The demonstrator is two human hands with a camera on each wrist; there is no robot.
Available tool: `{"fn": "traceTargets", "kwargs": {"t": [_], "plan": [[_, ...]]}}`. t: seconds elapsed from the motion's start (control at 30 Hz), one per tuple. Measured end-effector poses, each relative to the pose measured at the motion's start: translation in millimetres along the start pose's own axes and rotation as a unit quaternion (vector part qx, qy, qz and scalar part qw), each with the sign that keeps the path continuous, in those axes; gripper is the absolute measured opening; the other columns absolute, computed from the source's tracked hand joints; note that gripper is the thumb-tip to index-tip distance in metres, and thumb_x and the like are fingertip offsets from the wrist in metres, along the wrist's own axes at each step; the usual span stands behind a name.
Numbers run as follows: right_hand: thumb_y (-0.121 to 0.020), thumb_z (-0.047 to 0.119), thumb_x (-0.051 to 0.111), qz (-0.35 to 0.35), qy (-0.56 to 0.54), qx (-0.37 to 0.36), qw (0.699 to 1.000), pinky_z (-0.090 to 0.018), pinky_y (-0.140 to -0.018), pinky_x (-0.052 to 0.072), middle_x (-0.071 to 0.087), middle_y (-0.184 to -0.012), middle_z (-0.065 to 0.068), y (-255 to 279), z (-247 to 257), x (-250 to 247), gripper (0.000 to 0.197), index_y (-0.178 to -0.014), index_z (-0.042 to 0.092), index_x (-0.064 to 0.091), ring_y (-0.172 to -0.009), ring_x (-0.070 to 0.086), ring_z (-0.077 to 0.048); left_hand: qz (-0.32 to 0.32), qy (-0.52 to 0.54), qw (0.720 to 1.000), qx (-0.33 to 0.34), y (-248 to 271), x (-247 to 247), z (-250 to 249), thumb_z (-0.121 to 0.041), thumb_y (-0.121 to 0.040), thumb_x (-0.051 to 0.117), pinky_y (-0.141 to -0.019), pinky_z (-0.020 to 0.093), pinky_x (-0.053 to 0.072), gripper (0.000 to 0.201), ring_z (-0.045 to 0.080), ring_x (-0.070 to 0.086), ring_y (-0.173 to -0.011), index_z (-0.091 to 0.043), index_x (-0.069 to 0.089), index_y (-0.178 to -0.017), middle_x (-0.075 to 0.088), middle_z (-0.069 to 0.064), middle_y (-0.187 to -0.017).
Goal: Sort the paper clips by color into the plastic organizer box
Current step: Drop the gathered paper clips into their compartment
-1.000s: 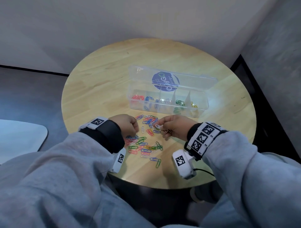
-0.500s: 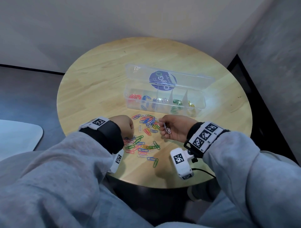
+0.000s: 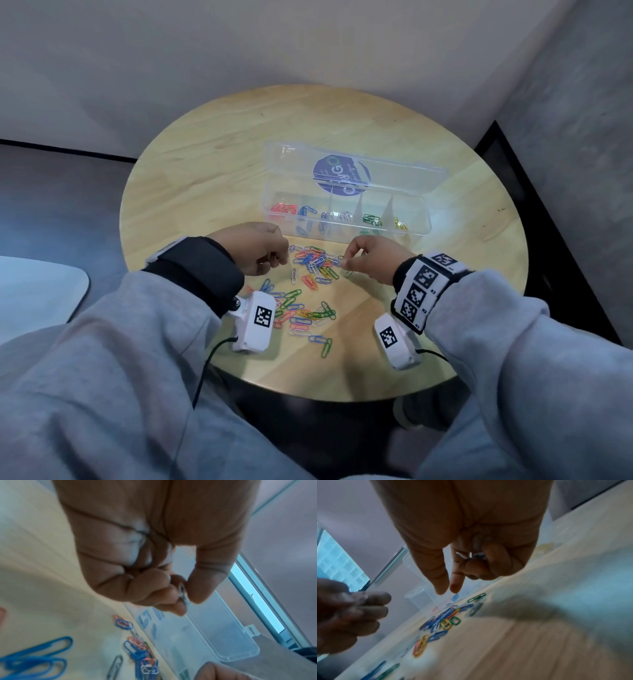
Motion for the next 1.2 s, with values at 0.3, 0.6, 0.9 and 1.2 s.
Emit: {"fn": "traceTargets", "kwargs": {"t": [0.3, 0.6, 0.9, 1.2], "plan": [[-0.079, 0.02, 0.069, 0.12, 0.129, -0.115, 0.978, -0.022, -0.061, 0.035, 0.044, -0.065, 0.014, 19.2, 29.2, 26.2, 0.01, -0.083, 0.027, 0.064, -0.061, 0.042, -0.001, -0.025, -0.147, 0.986, -0.073, 3.6, -6.8, 2.1, -0.004, -0.09, 0.041, -0.046, 0.021, 0.024, 0.02, 0.016, 0.032, -0.052, -0.008, 0.057, -0.079, 0.042, 0.005, -0.064], [-0.078, 0.024, 0.068, 0.131, 0.254, -0.115, 0.951, -0.025, -0.064, 0.038, 0.039, -0.069, 0.015, 18.2, 21.4, 50.6, 0.019, -0.089, 0.026, 0.053, -0.078, 0.048, -0.015, -0.004, -0.417, 0.908, -0.03, 7.4, -2.3, 20.1, -0.013, -0.068, 0.065, -0.064, 0.022, 0.041, 0.01, 0.014, 0.052, -0.066, -0.02, 0.058, -0.067, 0.058, -0.009, -0.062], [-0.081, 0.027, 0.066, 0.107, 0.224, -0.075, 0.966, -0.022, -0.053, 0.038, 0.05, -0.068, 0.01, 13.4, 8.9, 38.7, 0.01, -0.078, 0.022, 0.058, -0.064, 0.048, -0.01, -0.001, -0.498, 0.867, -0.013, 7.6, 12.2, 20.8, -0.008, -0.069, 0.063, -0.049, 0.02, 0.033, 0.017, 0.008, 0.046, -0.057, -0.023, 0.056, -0.066, 0.052, -0.011, -0.059], [-0.075, 0.013, 0.063, 0.087, 0.18, -0.059, 0.978, -0.026, -0.06, 0.043, 0.047, -0.067, 0.01, 9.6, 5.0, 35.5, 0.016, -0.075, 0.028, 0.055, -0.059, 0.046, -0.009, -0.005, -0.5, 0.866, 0.006, 1.9, 12.7, 19.4, -0.014, -0.075, 0.063, -0.051, 0.018, 0.035, 0.013, 0.006, 0.047, -0.056, -0.024, 0.06, -0.067, 0.055, -0.01, -0.059]]}}
Point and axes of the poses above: each hand's wrist, its own y-axis away from the middle knuckle, its own x-axis out of the palm, z = x × y, the point moved 5 cm from there along -y, towards the middle knuckle
